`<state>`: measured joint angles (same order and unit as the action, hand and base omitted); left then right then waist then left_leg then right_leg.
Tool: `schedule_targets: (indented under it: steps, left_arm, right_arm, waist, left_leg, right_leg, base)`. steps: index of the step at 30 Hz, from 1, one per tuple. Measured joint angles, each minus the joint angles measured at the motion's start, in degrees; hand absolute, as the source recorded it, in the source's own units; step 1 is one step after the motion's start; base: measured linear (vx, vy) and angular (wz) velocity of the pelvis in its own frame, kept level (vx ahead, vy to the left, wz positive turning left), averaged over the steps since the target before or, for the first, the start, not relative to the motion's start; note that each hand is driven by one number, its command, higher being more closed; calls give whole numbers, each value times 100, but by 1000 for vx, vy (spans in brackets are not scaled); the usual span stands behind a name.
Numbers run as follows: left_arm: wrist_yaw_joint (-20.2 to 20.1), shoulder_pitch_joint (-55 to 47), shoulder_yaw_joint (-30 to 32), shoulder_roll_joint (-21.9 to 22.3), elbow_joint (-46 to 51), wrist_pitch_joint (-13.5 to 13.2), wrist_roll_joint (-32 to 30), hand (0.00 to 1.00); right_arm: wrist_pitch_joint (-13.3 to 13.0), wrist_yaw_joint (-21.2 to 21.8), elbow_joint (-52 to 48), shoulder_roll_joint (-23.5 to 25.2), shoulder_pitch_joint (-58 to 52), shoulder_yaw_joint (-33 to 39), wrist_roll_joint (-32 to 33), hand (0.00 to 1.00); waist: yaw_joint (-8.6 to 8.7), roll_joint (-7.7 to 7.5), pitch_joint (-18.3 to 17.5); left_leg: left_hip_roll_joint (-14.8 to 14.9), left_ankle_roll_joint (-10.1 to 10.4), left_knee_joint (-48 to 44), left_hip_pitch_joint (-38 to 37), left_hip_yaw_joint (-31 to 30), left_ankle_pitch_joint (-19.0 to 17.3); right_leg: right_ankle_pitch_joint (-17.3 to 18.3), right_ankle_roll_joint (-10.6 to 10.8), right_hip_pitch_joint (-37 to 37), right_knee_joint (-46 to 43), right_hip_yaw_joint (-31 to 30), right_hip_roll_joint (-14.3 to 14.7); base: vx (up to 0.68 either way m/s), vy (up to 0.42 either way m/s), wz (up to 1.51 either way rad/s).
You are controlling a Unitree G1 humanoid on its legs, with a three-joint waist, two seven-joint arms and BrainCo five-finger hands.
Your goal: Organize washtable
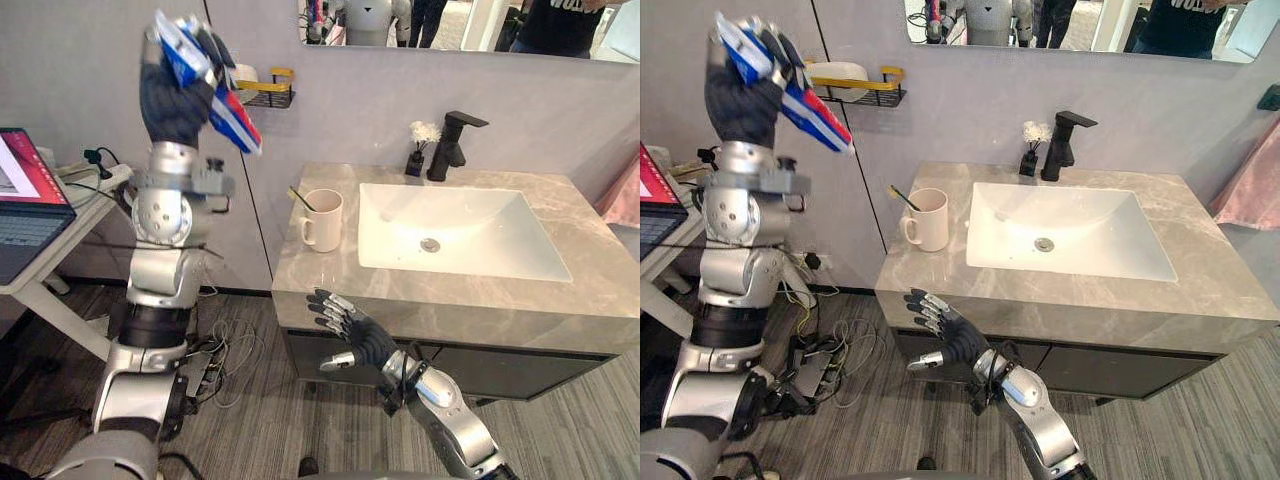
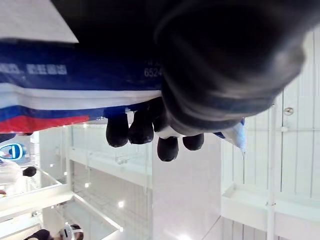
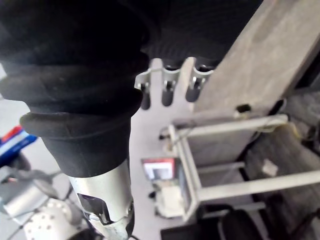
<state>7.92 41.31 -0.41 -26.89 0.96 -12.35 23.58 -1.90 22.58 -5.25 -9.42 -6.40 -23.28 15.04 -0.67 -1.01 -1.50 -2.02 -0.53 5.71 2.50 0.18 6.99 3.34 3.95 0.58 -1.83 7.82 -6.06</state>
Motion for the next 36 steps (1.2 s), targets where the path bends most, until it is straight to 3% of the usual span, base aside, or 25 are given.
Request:
schedule_targets:
  steps: [10,20,28,36]
  left_arm:
    - [122,491,-137,-303,-922,-119,500,100]
    - [253,932,-187,-306,-1177,-109,553,100]
    - [225,928,-377,-302,-1310,-37,552,100]
    - [206,588,-460,57,-1630,88,556,100]
  right_arm:
    - [-3,-141,82,-111,-472,107,-60,0]
    - [-10,-509,193,-23,-704,554,13,0]
    - [-11,-538,220,10,-705,565,11,0]
    - [-12,-645,226,5,-693,572,10,0]
  waist:
    - [309,-29,-2]
    - [346,-53,19]
    - [458,-100,75]
    - [481,-57,151]
  left_leg:
    - [52,4,-13,326,280,-7]
    - [62,18,-13,369,315,-17]
    - [48,41,-11,369,332,-33]
    - [54,40,-10,367,335,-32]
  right_leg:
    - [-300,17,-294,338,-326,15]
    - [-308,17,-386,323,-355,17]
    - [-308,17,-393,323,-366,-1]
    - [-308,18,-393,322,-365,4]
  base:
    - [18,4,-16]
    - [1,1,-3]
    - [0,0,0]
    - [0,0,0]
